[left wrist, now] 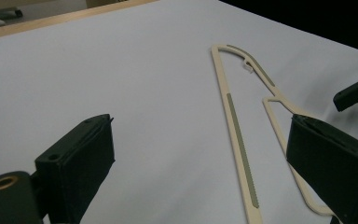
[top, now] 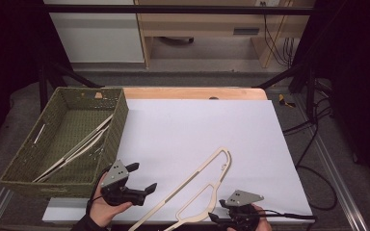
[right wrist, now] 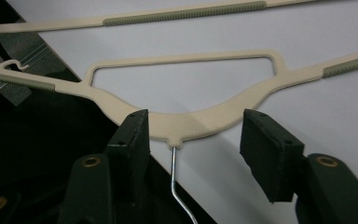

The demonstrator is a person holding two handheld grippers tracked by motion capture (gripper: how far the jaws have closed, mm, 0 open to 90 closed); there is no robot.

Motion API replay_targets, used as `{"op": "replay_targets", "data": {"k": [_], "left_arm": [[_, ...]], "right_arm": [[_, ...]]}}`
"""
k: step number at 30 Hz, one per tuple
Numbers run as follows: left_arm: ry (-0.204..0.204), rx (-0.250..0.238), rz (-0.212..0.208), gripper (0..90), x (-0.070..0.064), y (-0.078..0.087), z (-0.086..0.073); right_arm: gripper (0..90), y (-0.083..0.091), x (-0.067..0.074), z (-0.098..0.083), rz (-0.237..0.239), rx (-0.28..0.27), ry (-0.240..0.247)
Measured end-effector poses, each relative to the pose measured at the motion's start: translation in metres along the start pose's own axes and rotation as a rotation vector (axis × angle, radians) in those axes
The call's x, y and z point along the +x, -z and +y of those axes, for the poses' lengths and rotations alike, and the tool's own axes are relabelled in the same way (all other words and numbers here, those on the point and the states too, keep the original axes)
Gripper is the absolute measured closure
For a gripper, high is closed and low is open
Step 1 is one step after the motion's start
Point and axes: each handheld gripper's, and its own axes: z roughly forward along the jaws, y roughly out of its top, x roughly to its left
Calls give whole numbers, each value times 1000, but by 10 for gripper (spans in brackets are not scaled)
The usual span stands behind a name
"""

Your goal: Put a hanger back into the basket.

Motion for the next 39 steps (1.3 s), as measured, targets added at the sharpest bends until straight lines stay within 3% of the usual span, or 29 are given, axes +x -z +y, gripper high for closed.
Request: {"op": "replay_targets", "data": {"k": [13,25,34,37,39], "left_arm": [[1,-2,-8,76,-2,-1,-1],[1,24,-22,68,-4,-7,-4],[2,35,-28,71,-6,-9,-5],[-1,38,-32,71,-8,-9,-5],[-2,39,-34,72,-10,-10,-5]], "right_arm": [[636,-9,13,-4,-3,45,10],[781,-13,14,-6,-18,81,15],[859,-11,16,-7,-40,116,9],[869,-12,18,-7,-52,122,-13],[877,-12,16,-7,-50,124,6]]}}
